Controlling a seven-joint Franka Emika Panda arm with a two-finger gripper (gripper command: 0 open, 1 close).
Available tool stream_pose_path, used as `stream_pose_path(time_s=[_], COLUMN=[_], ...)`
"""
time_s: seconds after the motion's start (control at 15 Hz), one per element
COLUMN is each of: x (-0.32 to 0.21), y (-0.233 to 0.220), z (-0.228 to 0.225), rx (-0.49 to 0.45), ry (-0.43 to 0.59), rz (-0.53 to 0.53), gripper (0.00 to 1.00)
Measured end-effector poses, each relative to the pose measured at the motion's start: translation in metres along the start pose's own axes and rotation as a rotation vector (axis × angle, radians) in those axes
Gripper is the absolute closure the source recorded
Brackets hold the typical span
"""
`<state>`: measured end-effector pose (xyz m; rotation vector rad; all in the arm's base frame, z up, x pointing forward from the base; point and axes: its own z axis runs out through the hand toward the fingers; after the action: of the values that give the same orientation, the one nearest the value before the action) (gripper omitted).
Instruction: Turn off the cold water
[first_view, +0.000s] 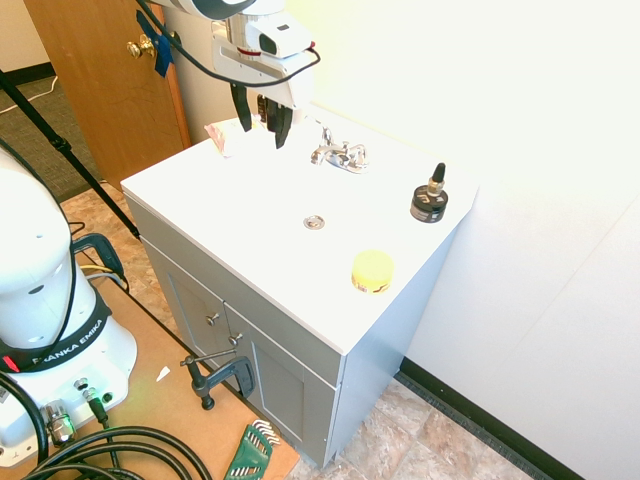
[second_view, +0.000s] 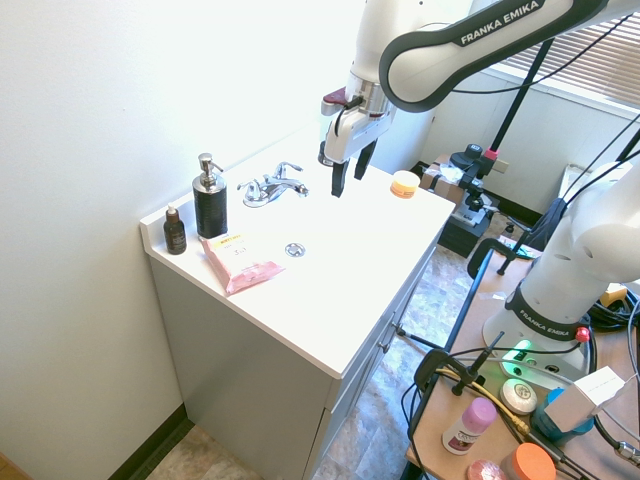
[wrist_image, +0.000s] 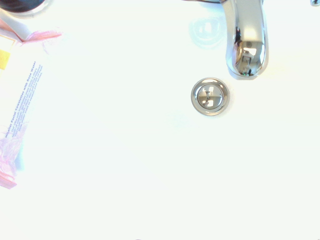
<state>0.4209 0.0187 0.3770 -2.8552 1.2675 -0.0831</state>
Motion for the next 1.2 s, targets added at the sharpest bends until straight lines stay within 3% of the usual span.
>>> stream_pose_path(time_s=[0.27,0.67,0.87,1.2], x=[0.016,0.114,0.143,0.147], y=[-0.003,-0.051,-0.069,-0.078], z=[0.001,0.028,0.039,0.058], rx=[0.023,-0.007,-0.022,-0.057], ry=[0.047,0.199,0.225,0.213], rz=[0.059,0.189,0.204,0.202], gripper=[0.00,0.00,0.00,0.00])
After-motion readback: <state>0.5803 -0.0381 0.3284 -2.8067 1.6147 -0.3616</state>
